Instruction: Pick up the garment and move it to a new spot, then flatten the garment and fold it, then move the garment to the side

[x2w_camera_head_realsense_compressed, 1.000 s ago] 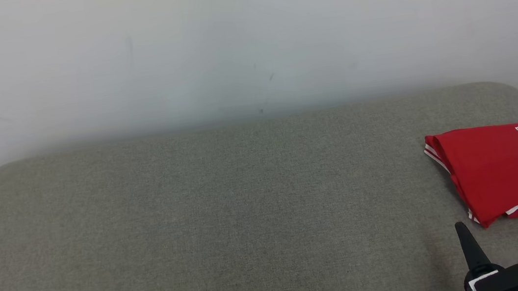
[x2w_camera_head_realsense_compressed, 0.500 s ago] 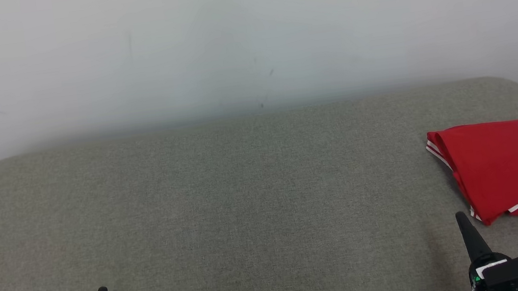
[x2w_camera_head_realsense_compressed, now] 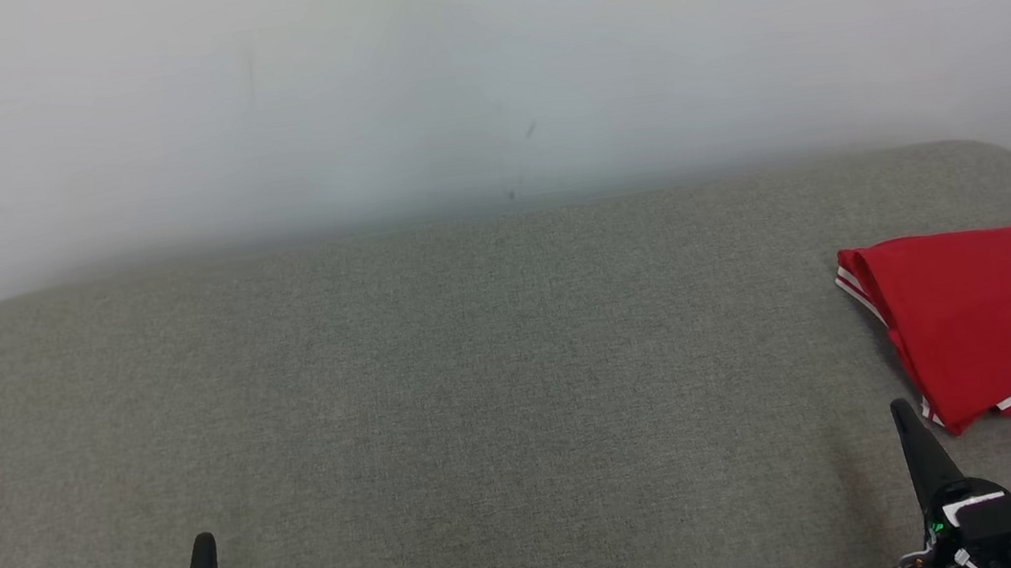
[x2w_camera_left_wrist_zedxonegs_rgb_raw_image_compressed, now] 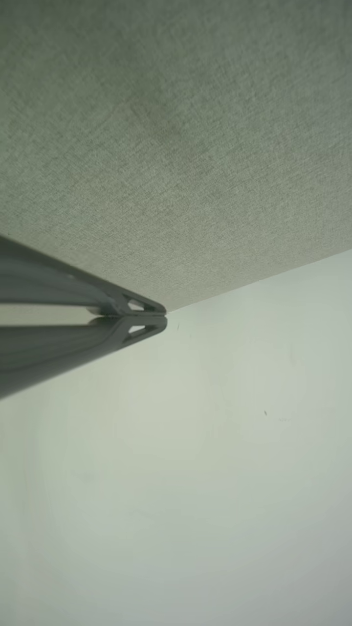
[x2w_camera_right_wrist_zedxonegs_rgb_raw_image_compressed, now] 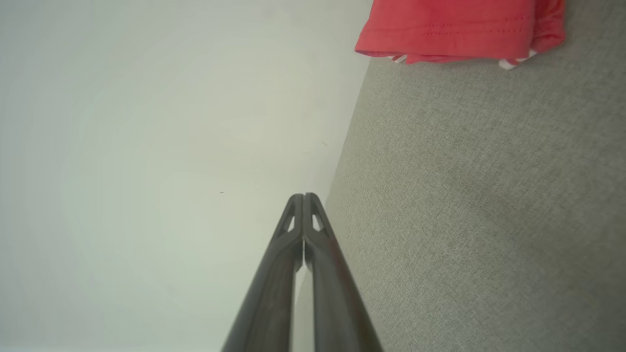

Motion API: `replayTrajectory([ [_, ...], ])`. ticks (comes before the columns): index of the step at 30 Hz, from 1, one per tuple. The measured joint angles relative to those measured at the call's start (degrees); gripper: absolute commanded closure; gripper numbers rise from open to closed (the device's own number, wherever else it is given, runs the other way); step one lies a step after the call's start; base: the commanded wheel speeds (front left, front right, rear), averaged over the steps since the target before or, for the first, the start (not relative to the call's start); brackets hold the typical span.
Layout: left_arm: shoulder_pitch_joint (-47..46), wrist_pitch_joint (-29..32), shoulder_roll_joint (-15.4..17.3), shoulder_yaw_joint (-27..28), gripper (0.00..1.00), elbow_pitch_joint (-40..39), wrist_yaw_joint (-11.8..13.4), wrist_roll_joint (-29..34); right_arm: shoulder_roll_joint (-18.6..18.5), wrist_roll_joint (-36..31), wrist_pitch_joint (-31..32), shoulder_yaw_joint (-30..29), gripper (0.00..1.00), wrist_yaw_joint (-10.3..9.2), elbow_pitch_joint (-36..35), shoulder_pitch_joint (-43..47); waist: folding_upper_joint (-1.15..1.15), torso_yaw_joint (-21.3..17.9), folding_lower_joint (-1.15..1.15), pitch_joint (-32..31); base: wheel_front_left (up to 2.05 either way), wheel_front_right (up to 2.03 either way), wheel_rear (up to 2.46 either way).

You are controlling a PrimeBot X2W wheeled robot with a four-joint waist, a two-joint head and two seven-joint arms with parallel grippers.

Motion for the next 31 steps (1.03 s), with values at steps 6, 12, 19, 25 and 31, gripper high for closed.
replayTrajectory([
  [6, -0.41, 0.66, -0.01, -0.1, 1.0, -0.11, 0.0, -2.78, 0.0, 2.64, 0.38, -0.14, 1.0, -0.03, 0.01, -0.25, 0.0, 0.06, 0.0, 0.37, 0.0, 0.0, 0.0],
  [12, -1.29, 1.27, -0.02, -0.15, 1.0, -0.23, -0.01, -5.36, 0.0, 5.34, 0.63, -0.29, 1.0, -0.03, 0.03, -0.7, 0.0, 0.11, 0.0, 0.74, 0.0, 0.0, 0.0],
  [19, -1.72, 2.18, -0.03, -0.22, 1.0, -0.29, -0.01, -7.98, -0.01, 8.4, 0.87, -0.46, 1.0, -0.03, 0.02, -1.25, 0.0, 0.18, 0.0, 1.18, 0.0, 0.0, 0.0],
  [25, -2.43, 2.71, -0.04, -0.29, 1.0, -0.38, -0.27, -10.36, -0.01, 10.89, 1.13, -0.59, 1.0, -0.04, 0.02, -1.53, 0.0, 0.23, 0.0, 1.55, 0.0, 0.0, 0.0],
  [31, -2.76, 3.19, -0.05, -0.36, 1.0, -0.41, -0.27, -12.3, -0.02, 12.68, 1.33, -0.7, 1.0, -0.03, -0.01, -1.96, 0.0, 0.28, 0.0, 1.86, 0.0, 0.0, 0.0],
])
